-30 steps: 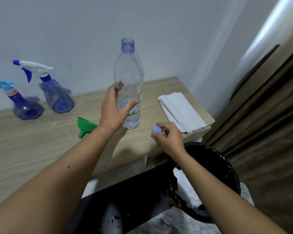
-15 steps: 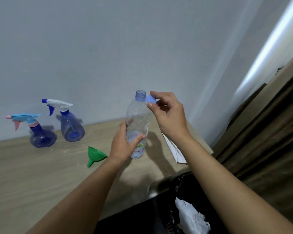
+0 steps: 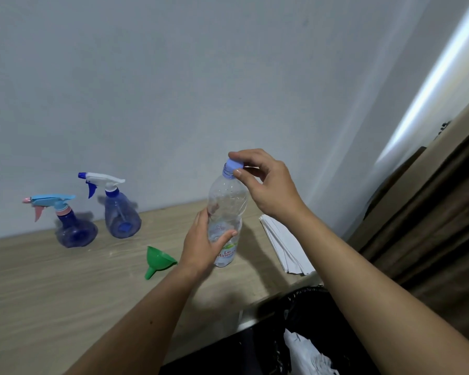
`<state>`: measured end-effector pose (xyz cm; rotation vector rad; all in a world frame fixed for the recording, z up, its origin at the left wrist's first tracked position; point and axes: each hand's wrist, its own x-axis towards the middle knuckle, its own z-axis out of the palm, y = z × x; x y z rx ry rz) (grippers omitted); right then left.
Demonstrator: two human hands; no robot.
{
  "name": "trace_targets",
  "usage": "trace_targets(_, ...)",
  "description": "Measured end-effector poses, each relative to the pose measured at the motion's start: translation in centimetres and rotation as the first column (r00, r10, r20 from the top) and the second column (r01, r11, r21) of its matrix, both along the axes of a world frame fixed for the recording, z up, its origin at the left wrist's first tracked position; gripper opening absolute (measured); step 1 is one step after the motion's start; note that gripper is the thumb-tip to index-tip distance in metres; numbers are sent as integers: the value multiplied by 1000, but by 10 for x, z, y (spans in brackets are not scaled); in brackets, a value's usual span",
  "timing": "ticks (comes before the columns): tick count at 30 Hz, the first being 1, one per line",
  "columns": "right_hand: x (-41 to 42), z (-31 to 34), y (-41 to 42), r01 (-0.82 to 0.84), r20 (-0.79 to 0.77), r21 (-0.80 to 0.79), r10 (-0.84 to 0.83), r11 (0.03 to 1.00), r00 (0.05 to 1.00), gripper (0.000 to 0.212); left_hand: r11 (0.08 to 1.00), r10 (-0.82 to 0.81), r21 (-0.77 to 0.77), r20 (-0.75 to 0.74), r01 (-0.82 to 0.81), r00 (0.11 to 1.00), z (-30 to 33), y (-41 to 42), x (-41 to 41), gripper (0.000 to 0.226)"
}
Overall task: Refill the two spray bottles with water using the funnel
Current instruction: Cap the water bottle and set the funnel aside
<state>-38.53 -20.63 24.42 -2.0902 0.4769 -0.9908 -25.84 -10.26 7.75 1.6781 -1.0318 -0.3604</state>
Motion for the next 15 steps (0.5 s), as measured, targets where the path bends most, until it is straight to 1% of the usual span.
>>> trace_targets(4, 2, 10, -7, -53, -119, -19, 50, 998, 992, 28, 1000, -4, 15, -27, 5, 1000, 2, 1, -1, 78)
trace_targets(6, 3, 11, -11, -64, -155, -7, 62, 998, 986, 26, 1000, 1, 19, -26, -1, 1000, 2, 3, -2, 78)
trace_targets(8, 2, 11, -12, -54, -154, 49, 61, 997, 986, 26, 1000, 5, 26, -18, -5, 1000, 1, 2, -1, 77)
trace_targets(10, 3, 10, -10, -46, -127, 111, 60, 993, 990, 35, 999, 2, 36, 0, -2, 1000, 0, 2, -1, 80)
trace_targets(12, 5, 10, -9, -44, -109, 124, 58, 991, 992, 42, 998, -8, 55, -2, 8, 1000, 2, 3, -1, 82)
trace_targets(15, 9, 9, -9, -80, -100, 123, 92, 989, 991, 27, 996, -11, 92, -20, 13, 1000, 12, 4, -3, 79)
